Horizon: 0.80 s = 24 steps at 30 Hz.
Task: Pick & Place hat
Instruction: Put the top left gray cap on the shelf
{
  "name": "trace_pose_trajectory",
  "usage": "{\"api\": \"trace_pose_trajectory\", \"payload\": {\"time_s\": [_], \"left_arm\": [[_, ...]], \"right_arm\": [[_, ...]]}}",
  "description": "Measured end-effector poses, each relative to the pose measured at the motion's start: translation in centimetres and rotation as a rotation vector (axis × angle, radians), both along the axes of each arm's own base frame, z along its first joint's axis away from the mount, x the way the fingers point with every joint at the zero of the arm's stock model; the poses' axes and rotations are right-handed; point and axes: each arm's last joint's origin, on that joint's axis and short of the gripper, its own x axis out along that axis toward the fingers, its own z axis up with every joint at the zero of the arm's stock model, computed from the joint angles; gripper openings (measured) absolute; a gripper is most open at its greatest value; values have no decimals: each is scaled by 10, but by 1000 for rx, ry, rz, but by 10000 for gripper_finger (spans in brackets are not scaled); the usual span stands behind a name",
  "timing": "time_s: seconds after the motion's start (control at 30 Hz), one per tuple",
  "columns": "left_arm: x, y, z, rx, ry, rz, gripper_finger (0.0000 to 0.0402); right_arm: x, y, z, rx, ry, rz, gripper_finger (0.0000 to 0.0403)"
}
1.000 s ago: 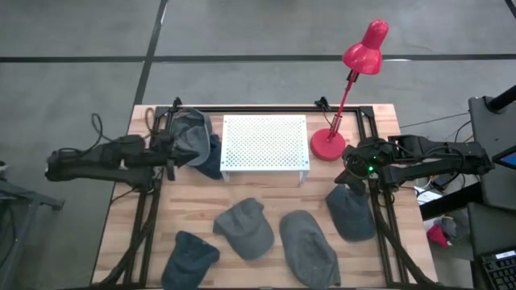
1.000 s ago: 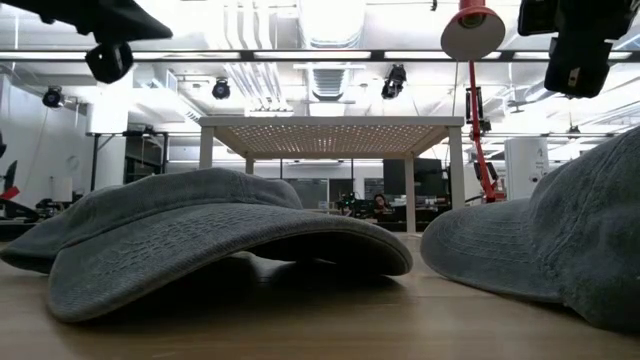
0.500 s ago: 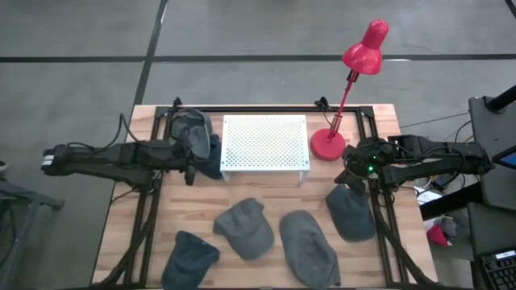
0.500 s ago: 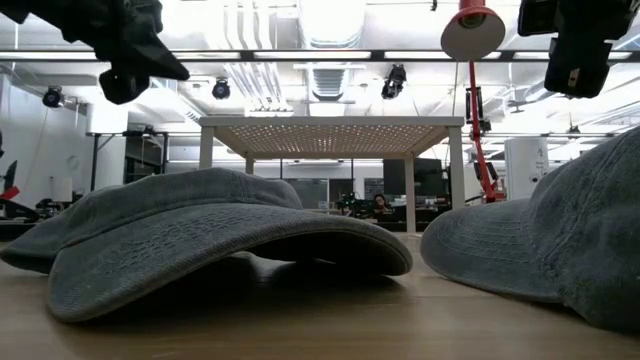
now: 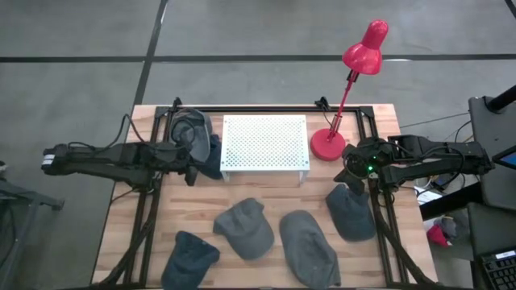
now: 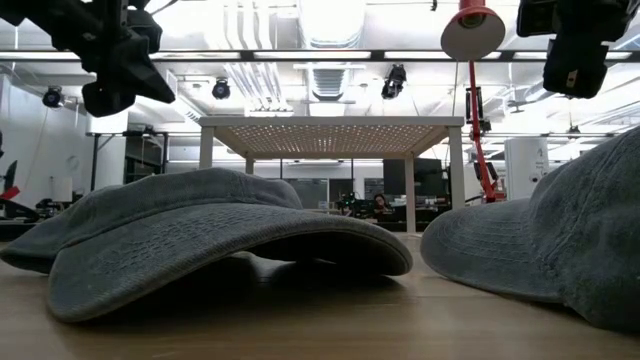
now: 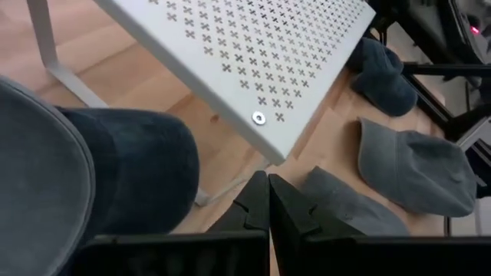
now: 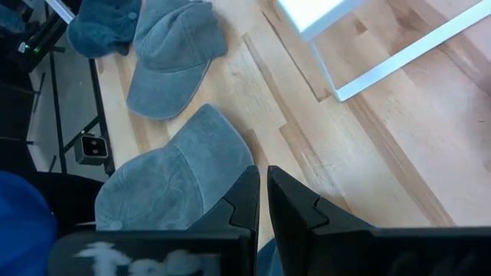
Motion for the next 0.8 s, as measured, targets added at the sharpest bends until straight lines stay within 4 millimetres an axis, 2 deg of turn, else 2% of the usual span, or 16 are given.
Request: {"api": "trace_pose_trajectory", "payload": {"time_s": [0.37, 0.8], "left_arm": [[11, -11, 5, -35, 89, -64, 0], [46, -14, 11, -39, 370, -23, 0]], "right_arm": [[0, -1, 0, -17, 0, -20, 27], [0, -1, 0, -18, 1, -19, 27]]}}
